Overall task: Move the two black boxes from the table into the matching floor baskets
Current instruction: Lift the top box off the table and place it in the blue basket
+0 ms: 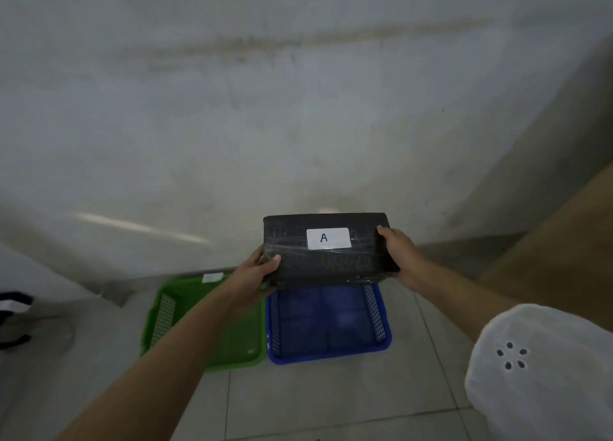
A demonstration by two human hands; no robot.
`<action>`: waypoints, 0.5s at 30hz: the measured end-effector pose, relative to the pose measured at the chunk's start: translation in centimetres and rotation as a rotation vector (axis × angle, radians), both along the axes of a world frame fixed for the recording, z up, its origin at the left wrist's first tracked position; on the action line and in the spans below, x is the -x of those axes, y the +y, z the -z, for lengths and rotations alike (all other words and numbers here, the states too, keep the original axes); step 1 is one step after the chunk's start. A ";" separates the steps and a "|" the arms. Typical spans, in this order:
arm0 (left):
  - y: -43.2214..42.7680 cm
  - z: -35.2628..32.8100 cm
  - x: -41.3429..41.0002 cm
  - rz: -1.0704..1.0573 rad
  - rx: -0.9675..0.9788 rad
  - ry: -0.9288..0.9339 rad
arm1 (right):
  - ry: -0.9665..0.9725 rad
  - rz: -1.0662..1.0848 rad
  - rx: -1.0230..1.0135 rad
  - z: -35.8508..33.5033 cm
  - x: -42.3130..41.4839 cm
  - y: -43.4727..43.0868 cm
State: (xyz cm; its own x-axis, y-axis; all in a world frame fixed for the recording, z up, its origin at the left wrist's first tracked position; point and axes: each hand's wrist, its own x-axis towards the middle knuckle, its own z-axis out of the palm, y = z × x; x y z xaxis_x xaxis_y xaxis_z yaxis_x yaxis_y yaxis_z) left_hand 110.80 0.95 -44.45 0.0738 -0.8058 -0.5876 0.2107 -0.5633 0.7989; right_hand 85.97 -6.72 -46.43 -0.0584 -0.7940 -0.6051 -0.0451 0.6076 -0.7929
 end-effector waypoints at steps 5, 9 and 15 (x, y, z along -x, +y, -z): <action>-1.0 11.4 -0.2 -0.004 -0.141 0.003 | -0.001 -0.109 -0.215 10.1 -0.7 -1.4; -1.2 17.3 -0.3 -0.015 -0.237 -0.043 | 0.022 -0.137 -0.274 15.8 -1.3 -2.3; -2.4 23.7 0.6 -0.075 -0.273 -0.124 | 0.043 -0.096 -0.299 22.4 -1.9 -3.1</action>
State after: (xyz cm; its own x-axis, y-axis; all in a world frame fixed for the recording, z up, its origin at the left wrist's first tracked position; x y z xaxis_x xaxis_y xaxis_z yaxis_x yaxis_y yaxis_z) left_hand 110.23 -1.47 -68.13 0.2120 -0.6090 -0.7643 0.1699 -0.7472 0.6425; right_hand 87.82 -9.80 -68.85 -0.0225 -0.5841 -0.8113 -0.1431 0.8051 -0.5756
